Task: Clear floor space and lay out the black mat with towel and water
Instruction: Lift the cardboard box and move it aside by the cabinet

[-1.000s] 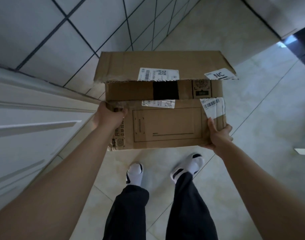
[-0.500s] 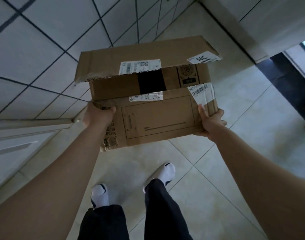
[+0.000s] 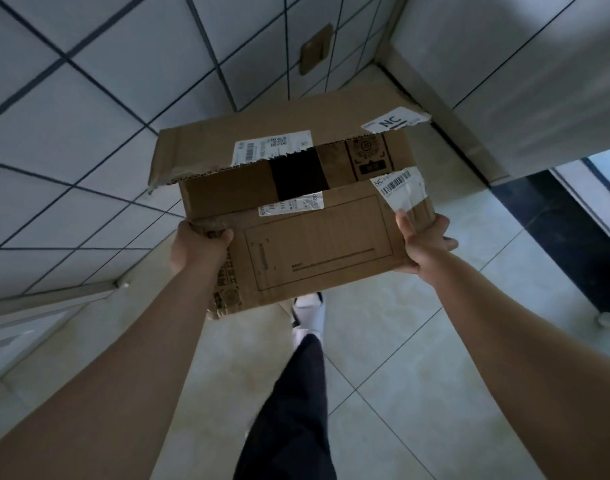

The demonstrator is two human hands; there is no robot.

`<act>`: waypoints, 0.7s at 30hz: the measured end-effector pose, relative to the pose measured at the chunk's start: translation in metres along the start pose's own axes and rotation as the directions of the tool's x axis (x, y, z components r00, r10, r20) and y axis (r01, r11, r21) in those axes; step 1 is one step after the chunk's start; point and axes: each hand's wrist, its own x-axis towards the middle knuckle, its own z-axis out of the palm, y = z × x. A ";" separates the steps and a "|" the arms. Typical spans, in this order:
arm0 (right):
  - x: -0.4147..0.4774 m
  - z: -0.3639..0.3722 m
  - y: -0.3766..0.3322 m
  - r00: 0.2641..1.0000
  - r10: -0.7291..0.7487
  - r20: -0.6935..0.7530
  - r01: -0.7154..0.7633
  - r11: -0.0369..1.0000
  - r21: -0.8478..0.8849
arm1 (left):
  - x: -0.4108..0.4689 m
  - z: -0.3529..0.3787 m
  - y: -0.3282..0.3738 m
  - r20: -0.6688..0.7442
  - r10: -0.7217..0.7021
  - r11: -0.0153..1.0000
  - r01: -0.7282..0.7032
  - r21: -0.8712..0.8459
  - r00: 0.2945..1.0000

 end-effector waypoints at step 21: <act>0.157 -0.101 -0.148 0.991 -0.129 0.017 0.129 0.948 -0.292 | -0.024 0.087 0.177 0.011 -0.107 0.986 0.108 -0.124 0.994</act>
